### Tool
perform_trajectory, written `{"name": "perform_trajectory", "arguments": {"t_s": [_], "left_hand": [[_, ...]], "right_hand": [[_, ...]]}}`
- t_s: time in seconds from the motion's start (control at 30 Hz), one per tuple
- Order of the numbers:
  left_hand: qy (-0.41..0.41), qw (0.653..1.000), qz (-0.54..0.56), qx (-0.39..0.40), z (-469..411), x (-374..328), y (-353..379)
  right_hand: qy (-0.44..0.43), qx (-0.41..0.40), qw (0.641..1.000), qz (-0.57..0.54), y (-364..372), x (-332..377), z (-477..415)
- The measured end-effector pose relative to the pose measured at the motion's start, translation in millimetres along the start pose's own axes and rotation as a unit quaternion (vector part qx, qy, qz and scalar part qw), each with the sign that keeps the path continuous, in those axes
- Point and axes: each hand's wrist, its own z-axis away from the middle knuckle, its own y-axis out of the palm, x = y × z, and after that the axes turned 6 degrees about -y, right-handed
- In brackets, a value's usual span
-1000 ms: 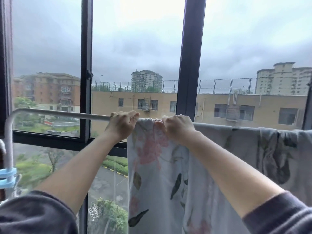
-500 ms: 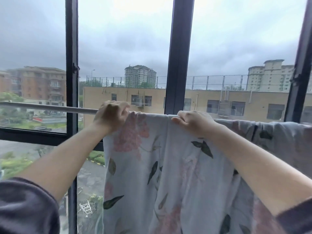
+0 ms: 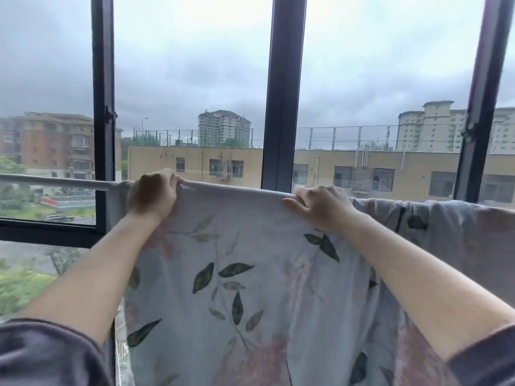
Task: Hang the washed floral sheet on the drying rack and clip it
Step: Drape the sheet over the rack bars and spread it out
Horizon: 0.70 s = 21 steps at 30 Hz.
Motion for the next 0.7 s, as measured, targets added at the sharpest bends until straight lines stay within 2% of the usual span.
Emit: {"name": "perform_trajectory", "arguments": {"t_s": [0.07, 0.1, 0.17, 0.27, 0.3, 0.43, 0.57, 0.7], "left_hand": [[-0.030, 0.999, -0.027, -0.018, -0.3, -9.7, -3.1], [-0.021, 1.000, -0.008, -0.021, 1.3, -20.5, -3.5], [0.042, 0.997, 0.057, 0.015, 10.8, -47.0, 1.7], [0.156, 0.971, 0.121, 0.133, 29.4, -84.4, 16.1], [0.178, 0.965, 0.132, 0.137, 33.6, -91.1, 19.1], [0.174, 0.958, 0.206, 0.102, 31.1, -92.4, 19.9], [0.188, 0.969, 0.143, 0.072, 25.1, -86.1, 15.2], [0.113, 0.988, 0.107, 0.015, 22.2, -50.0, 18.4]], "right_hand": [[-0.002, -0.009, 1.000, 0.006, 0.7, 1.6, 0.8], [-0.004, -0.010, 1.000, 0.008, 0.0, 2.7, 0.8], [-0.003, -0.010, 1.000, 0.009, -1.4, 5.2, 0.7], [0.001, -0.011, 1.000, 0.008, -2.2, 4.5, 1.4], [0.003, -0.014, 1.000, 0.008, -2.0, 3.7, 2.4], [-0.011, -0.010, 1.000, -0.010, -4.3, 0.3, 6.0], [0.006, 0.001, 1.000, -0.025, -8.9, -6.1, 7.9], [0.022, 0.001, 1.000, -0.002, -12.1, -16.7, 18.9]]}}
